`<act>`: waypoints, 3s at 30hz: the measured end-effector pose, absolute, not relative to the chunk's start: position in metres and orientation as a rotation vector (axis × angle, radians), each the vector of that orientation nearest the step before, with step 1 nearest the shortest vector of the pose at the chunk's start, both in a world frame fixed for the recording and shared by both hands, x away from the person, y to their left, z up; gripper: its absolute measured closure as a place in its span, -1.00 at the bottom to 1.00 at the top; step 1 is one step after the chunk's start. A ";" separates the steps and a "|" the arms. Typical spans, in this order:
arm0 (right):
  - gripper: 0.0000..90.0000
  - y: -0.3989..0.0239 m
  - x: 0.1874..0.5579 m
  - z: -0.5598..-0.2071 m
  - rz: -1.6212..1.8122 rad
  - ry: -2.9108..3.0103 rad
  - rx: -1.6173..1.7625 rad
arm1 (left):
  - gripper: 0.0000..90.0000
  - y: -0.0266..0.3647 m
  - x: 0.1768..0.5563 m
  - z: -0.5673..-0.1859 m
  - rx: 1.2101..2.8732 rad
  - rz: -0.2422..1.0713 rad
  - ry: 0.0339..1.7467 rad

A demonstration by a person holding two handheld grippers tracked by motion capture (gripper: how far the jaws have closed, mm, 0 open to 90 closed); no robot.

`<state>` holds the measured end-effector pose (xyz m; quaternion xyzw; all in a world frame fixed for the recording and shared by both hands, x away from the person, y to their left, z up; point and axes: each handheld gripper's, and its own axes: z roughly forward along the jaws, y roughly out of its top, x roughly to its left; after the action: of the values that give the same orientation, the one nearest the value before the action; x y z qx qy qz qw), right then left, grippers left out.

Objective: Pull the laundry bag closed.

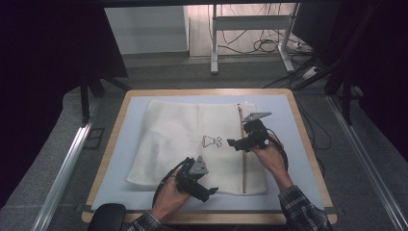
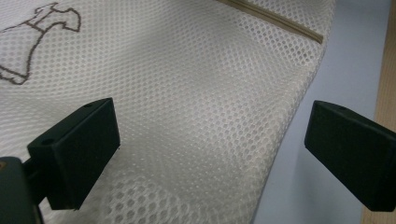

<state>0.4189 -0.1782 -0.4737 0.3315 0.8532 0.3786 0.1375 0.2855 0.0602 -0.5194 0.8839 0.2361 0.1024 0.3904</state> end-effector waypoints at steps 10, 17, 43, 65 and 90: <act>-0.93 -0.183 0.403 -0.467 1.120 2.462 0.912 | -0.93 0.075 0.287 -0.515 2.231 0.281 0.632; -0.93 -0.184 0.393 -0.465 1.140 2.465 0.904 | -0.93 0.081 0.287 -0.514 2.223 0.294 0.650; -0.98 -0.189 0.358 -0.472 1.182 2.541 0.854 | -0.93 0.109 0.287 -0.509 2.187 0.318 0.729; -1.00 -0.223 0.318 -0.470 1.180 2.472 0.853 | -0.93 0.137 0.279 -0.503 2.163 0.375 0.777; -1.00 -0.260 0.284 -0.471 1.174 2.396 0.895 | -0.95 0.174 0.260 -0.497 2.119 0.444 0.848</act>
<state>0.2839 -0.2603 -0.4708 0.3137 0.8401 0.4115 0.1629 0.2598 0.1739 -0.4971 0.8365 0.3346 0.1755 0.3969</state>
